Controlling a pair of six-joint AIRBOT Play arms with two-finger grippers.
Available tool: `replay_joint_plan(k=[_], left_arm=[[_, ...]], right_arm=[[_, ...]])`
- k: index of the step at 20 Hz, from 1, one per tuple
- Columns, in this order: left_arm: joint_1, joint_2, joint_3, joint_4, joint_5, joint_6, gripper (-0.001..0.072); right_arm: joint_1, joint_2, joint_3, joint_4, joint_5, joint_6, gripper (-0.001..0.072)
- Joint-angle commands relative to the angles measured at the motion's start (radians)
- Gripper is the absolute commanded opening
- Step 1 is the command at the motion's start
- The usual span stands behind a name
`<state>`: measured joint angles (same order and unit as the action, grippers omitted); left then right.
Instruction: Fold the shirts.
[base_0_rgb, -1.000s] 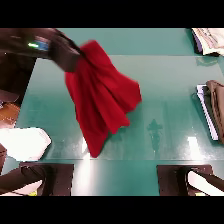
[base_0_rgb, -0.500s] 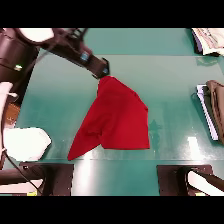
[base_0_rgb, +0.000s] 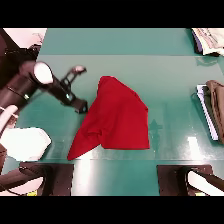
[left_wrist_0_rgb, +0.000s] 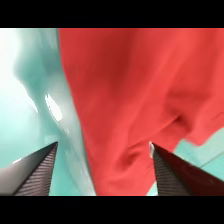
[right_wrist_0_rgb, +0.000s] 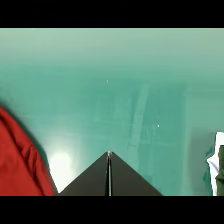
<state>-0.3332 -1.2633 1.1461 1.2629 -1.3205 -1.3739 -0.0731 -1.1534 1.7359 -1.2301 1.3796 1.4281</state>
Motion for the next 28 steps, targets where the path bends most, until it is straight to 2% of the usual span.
replay_joint_plan(k=[1, 4, 7, 8, 10, 11, 13, 16, 17, 18, 19, 25, 28], left_arm=[[0.007, 0.010, -0.219, -0.039, 0.121, 0.013, 0.0661], [0.007, 0.009, -0.293, -0.061, 0.192, 0.021, 0.0660], [0.006, 0.010, -0.302, -0.111, 0.193, 0.030, 0.0658], [0.006, 0.010, -0.303, -0.120, 0.195, 0.032, 0.0606], [0.006, 0.010, -0.303, -0.120, 0.200, 0.031, 0.0111], [0.007, 0.010, -0.301, -0.116, 0.203, 0.031, 0.0029], [0.007, 0.010, -0.269, -0.055, 0.181, 0.010, 0.0025], [0.007, 0.010, -0.138, 0.066, 0.086, 0.011, 0.0025], [0.007, 0.011, -0.092, 0.086, 0.061, 0.011, 0.0025], [0.007, 0.012, -0.052, 0.095, 0.046, 0.012, 0.0025], [0.007, 0.012, -0.016, 0.097, 0.040, 0.012, 0.0025], [0.006, 0.011, 0.064, 0.089, 0.053, 0.011, 0.0025], [0.006, 0.011, 0.064, 0.064, 0.055, 0.011, 0.0025]], right_arm=[[0.000, 0.000, 0.001, 0.001, 0.001, 0.000, 0.0018], [0.000, 0.000, 0.001, 0.001, 0.002, 0.000, 0.0018], [0.000, 0.000, 0.001, 0.002, 0.002, 0.000, 0.0018], [0.000, 0.000, 0.001, 0.008, 0.002, 0.001, 0.0018], [0.003, -0.008, 0.001, 0.010, 0.006, 0.001, 0.0018], [0.008, -0.018, 0.001, 0.011, 0.018, 0.001, 0.0018], [0.040, -0.058, 0.001, 0.018, 0.065, 0.001, 0.0019], [0.116, -0.180, 0.001, 0.171, 0.106, -0.002, 0.0035], [0.145, -0.229, 0.001, 0.215, 0.097, -0.011, 0.0191], [0.179, -0.284, 0.001, 0.246, 0.074, -0.016, 0.0435], [0.212, -0.339, 0.001, 0.262, 0.044, -0.017, 0.0542], [0.363, -0.659, 0.002, 0.272, -0.198, -0.027, 0.0548], [0.391, -0.764, 0.002, 0.297, -0.252, -0.036, 0.0547]])
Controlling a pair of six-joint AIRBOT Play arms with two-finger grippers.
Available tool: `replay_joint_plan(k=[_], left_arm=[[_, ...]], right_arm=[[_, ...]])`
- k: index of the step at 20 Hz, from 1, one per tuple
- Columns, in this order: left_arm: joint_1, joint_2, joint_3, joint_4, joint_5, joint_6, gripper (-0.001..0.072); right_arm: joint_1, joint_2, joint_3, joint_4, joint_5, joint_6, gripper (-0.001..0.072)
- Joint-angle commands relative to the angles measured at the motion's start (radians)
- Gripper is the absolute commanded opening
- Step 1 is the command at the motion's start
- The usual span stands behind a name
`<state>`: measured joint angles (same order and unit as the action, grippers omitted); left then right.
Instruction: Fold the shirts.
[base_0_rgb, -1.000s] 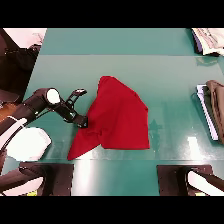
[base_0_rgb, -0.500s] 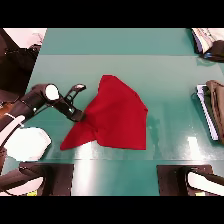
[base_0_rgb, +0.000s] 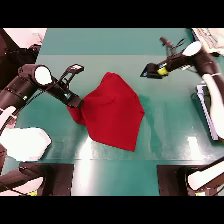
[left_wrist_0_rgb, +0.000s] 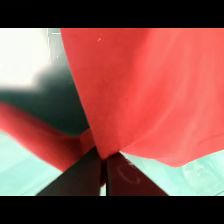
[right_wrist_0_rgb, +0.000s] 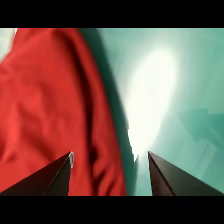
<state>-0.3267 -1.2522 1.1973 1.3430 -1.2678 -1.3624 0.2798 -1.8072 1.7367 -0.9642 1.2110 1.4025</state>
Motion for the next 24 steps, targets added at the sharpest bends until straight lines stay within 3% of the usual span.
replay_joint_plan(k=[1, 4, 6, 12, 13, 14, 16, 20, 24], left_arm=[[0.000, 0.000, 0.013, -0.022, 0.005, 0.000, 0.0025], [0.000, -0.001, 0.013, -0.055, 0.028, 0.000, 0.0025], [0.000, 0.000, 0.013, -0.072, 0.039, 0.000, 0.0025], [0.000, 0.000, 0.013, -0.117, 0.053, 0.000, 0.0025], [0.000, 0.000, 0.013, -0.118, 0.053, 0.000, 0.0025], [0.000, 0.000, 0.013, -0.119, 0.053, 0.000, 0.0025], [0.000, 0.000, 0.013, -0.121, 0.046, 0.000, 0.0025], [0.000, 0.006, 0.013, -0.104, 0.033, -0.002, 0.0025], [0.000, 0.085, 0.125, 0.124, 0.019, -0.064, 0.0025]], right_arm=[[0.042, -0.136, 0.001, 0.073, -0.085, -0.028, 0.0547], [0.042, -0.196, 0.001, 0.215, -0.088, -0.081, 0.0540], [0.048, -0.214, 0.001, 0.209, -0.094, -0.081, 0.0472], [0.075, -0.220, 0.001, 0.209, -0.149, -0.080, 0.0422], [0.084, -0.220, 0.001, 0.209, -0.165, -0.082, 0.0334], [0.093, -0.220, 0.001, 0.209, -0.174, -0.093, 0.0145], [0.098, -0.220, 0.001, 0.204, -0.203, -0.098, 0.0017], [0.078, -0.156, 0.001, 0.136, -0.235, -0.091, 0.0014], [-0.007, 0.070, 0.001, -0.108, -0.183, -0.083, 0.0013]])
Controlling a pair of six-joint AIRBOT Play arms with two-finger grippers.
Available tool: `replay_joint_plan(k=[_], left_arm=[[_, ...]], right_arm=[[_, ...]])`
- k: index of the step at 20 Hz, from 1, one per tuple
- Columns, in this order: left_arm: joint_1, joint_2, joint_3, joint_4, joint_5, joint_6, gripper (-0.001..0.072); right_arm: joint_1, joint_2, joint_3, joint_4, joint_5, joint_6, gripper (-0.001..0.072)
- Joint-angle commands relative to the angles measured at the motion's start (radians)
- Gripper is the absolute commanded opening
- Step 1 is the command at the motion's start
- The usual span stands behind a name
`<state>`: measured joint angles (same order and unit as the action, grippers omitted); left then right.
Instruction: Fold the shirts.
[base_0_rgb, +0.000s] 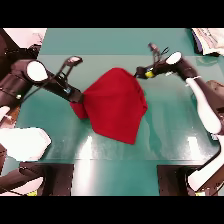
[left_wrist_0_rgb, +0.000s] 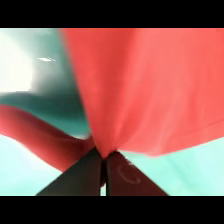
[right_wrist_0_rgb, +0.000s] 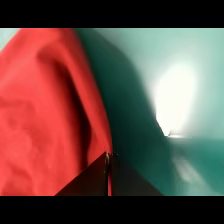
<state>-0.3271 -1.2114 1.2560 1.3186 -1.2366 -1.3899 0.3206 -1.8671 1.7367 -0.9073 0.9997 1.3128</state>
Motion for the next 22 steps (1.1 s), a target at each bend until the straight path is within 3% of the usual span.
replay_joint_plan(k=[1, 9, 16, 19, 22], left_arm=[[0.001, 0.072, 0.121, 0.206, -0.013, -0.045, 0.0025], [0.000, 0.225, 0.555, 0.252, -0.015, -0.043, 0.0025], [0.000, 0.251, 0.833, 0.032, -0.125, -0.043, 0.0025], [0.000, 0.249, 0.850, -0.083, -0.146, -0.042, 0.0025], [0.000, 0.243, 0.659, -0.072, -0.175, -0.019, 0.0025]], right_arm=[[-0.074, 0.196, 0.001, -0.209, 0.053, 0.007, 0.0013], [-0.235, 0.664, 0.001, -0.273, 0.166, 0.006, 0.0013], [-0.244, 0.952, 0.001, -0.275, 0.278, 0.006, 0.0013], [-0.244, 1.041, 0.000, -0.274, 0.294, 0.040, 0.0013], [-0.243, 1.020, 0.000, -0.262, 0.428, 0.116, 0.0013]])
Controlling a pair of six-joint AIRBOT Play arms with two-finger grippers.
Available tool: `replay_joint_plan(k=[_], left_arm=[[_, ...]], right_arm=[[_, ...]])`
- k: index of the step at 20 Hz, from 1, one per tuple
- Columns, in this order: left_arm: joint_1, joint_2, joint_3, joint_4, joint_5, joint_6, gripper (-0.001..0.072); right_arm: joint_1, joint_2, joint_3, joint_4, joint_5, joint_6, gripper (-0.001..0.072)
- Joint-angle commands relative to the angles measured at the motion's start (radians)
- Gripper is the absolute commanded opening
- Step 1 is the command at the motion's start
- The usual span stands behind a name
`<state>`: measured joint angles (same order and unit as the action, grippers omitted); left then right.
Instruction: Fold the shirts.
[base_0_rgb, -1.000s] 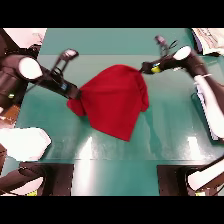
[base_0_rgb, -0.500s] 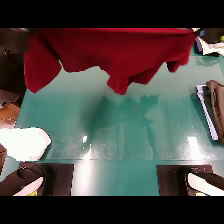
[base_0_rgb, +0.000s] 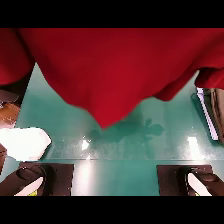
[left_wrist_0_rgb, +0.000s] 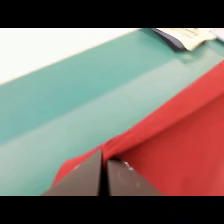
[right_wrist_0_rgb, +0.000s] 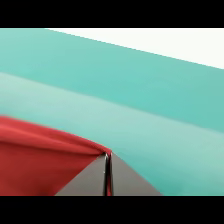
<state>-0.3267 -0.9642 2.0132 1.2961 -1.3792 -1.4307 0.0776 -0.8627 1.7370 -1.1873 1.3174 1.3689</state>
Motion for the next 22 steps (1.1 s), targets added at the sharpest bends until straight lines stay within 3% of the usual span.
replay_joint_plan(k=[1, 3, 5, 10, 17, 18, 19, 20, 21, 22], left_arm=[[0.000, -0.011, -0.184, -0.039, -0.036, 0.026, 0.0025], [0.000, -0.042, -0.371, -0.023, -0.035, 0.051, 0.0025], [0.000, -0.100, -0.534, 0.032, 0.013, 0.073, 0.0025], [0.066, -0.335, -0.667, 0.098, 0.290, 0.077, 0.0025], [0.147, -0.478, -0.664, 0.065, 0.546, 0.068, 0.0027], [0.147, -0.478, -0.653, 0.065, 0.553, 0.066, 0.0138], [0.147, -0.478, -0.639, 0.065, 0.548, 0.065, 0.0424], [0.147, -0.478, -0.620, 0.066, 0.530, 0.056, 0.0658], [0.147, -0.477, -0.590, 0.081, 0.487, 0.049, 0.0669], [0.147, -0.474, -0.556, 0.109, 0.435, 0.047, 0.0669]], right_arm=[[0.000, -0.018, -0.003, 0.018, 0.178, 0.089, 0.0013], [0.001, -0.095, -0.052, 0.022, 0.289, 0.140, 0.0013], [0.027, -0.165, -0.167, 0.029, 0.280, 0.141, 0.0013], [0.102, -0.349, -0.431, 0.009, -0.042, 0.130, 0.0014], [0.103, -0.533, -0.458, 0.036, -0.406, 0.134, 0.0019], [0.102, -0.544, -0.458, 0.070, -0.433, 0.134, 0.0024], [0.093, -0.552, -0.458, 0.100, -0.448, 0.134, 0.0131], [0.086, -0.554, -0.458, 0.133, -0.456, 0.134, 0.0351], [0.073, -0.549, -0.458, 0.154, -0.454, 0.134, 0.0409], [0.061, -0.539, -0.458, 0.169, -0.443, 0.134, 0.0408]])
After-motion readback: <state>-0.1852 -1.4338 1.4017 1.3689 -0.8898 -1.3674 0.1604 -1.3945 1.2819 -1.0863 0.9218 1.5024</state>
